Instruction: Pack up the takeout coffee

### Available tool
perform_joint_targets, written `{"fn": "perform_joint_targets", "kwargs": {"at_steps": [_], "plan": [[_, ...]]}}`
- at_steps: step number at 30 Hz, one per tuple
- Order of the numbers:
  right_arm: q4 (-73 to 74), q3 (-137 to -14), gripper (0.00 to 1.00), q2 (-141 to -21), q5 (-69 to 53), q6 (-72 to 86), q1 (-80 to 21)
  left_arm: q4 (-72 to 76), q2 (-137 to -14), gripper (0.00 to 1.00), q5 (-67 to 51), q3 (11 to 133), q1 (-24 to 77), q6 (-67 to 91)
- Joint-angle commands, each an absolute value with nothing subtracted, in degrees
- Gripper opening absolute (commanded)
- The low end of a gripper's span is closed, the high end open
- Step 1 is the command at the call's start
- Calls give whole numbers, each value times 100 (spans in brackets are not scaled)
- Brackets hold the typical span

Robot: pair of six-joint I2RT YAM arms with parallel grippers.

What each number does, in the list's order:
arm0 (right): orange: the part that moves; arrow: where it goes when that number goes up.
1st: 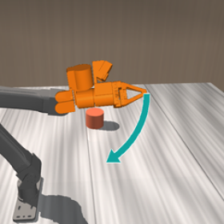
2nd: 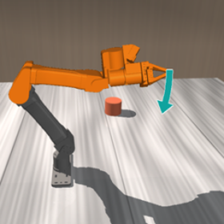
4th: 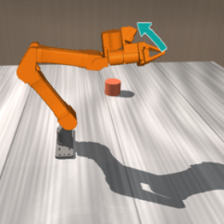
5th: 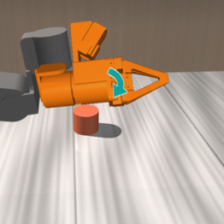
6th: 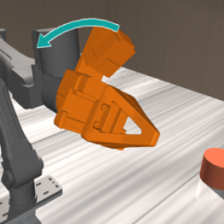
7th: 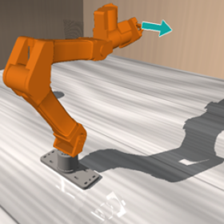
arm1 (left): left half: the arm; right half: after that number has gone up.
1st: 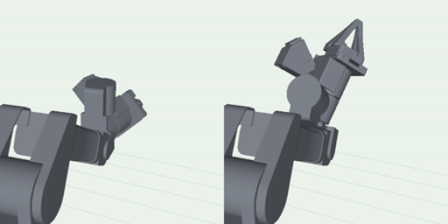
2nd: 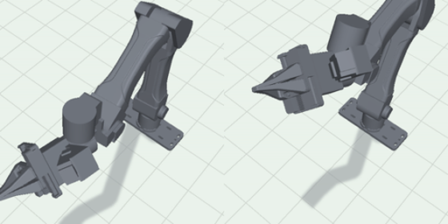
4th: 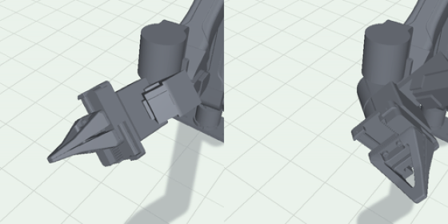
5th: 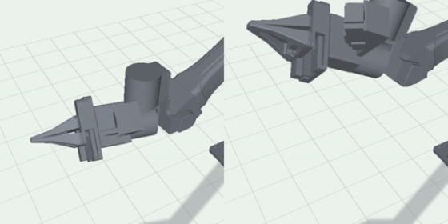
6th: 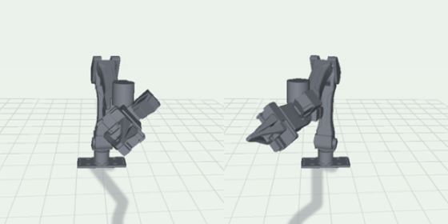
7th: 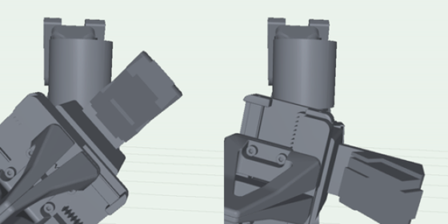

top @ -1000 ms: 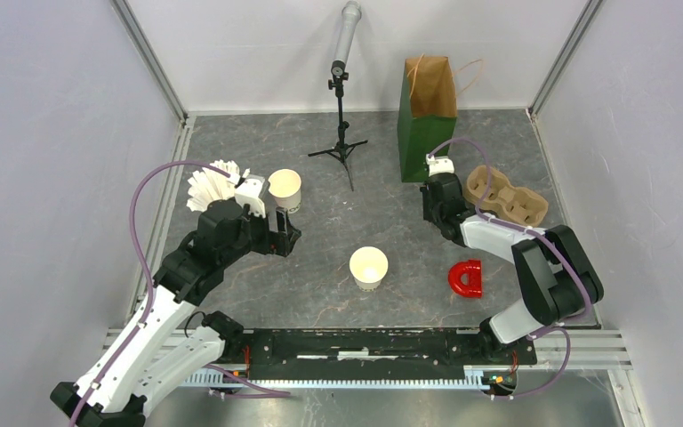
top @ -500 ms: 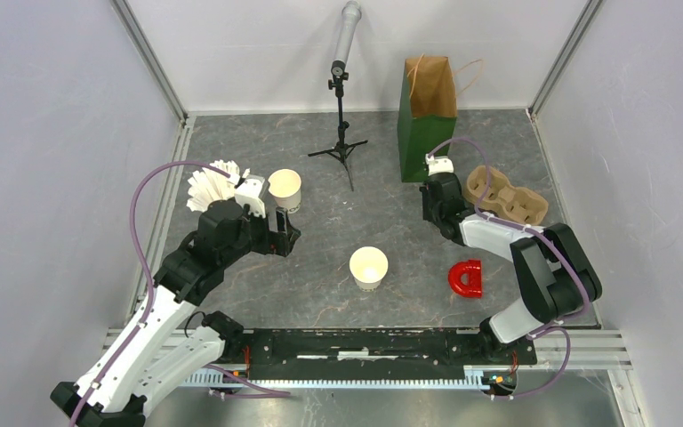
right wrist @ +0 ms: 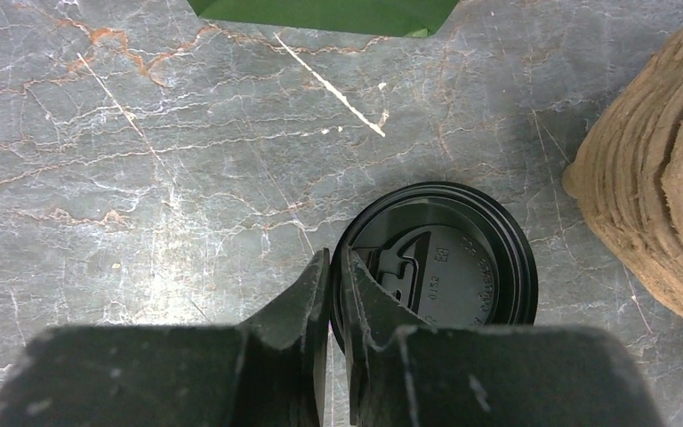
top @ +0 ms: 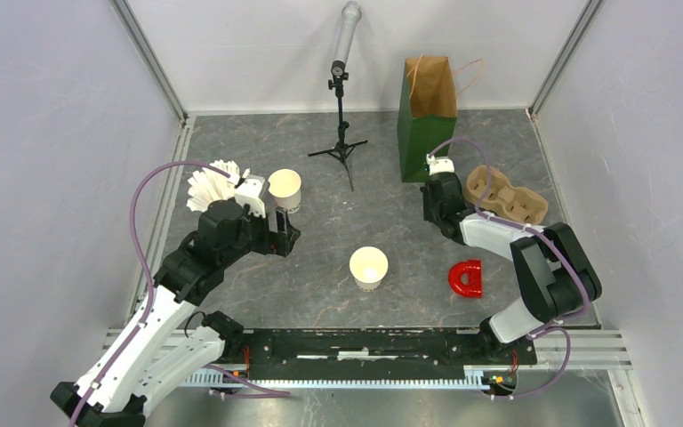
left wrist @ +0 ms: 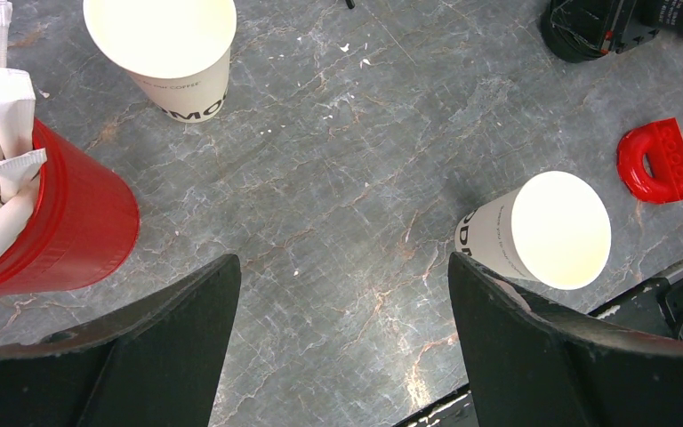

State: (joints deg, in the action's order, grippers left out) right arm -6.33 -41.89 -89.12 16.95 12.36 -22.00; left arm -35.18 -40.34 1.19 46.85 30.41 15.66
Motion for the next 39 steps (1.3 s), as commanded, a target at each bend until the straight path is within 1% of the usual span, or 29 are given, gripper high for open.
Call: {"fn": "perform_joint_targets", "kwargs": {"at_steps": [1, 4, 8, 24, 32, 33, 35, 37, 39], "plan": [[-684, -4387, 14, -8975, 1714, 1306, -2171, -3401, -3979, 92, 148, 4693, 3059, 1660], [-703, -4386, 10, -8968, 1687, 1301, -2171, -3399, -3980, 92, 158, 4693, 3059, 1661], [-729, -4370, 0, -8930, 1612, 1287, -2170, -3401, -3980, 92, 158, 4693, 3061, 1661], [-571, -4276, 0, -8542, 1563, 1392, -2171, -3331, -3904, 92, 26, 4685, 3063, 1660], [-483, -4302, 0, -8377, 1649, 1356, -2171, -3287, -3848, 92, -262, 4685, 3061, 1653], [-468, -4326, 1, -8406, 1652, 1343, -2172, -3271, -3840, 92, -284, 4685, 3059, 1645], [-460, -4351, 11, -8467, 1665, 1337, -2171, -3261, -3812, 92, -331, 4681, 3059, 1656], [-475, -4343, 18, -8532, 1720, 1366, -2171, -3258, -3790, 92, -377, 4669, 3059, 1661], [-513, -4342, 21, -8609, 1742, 1371, -2169, -3256, -3779, 92, -423, 4659, 3059, 1653]]}}
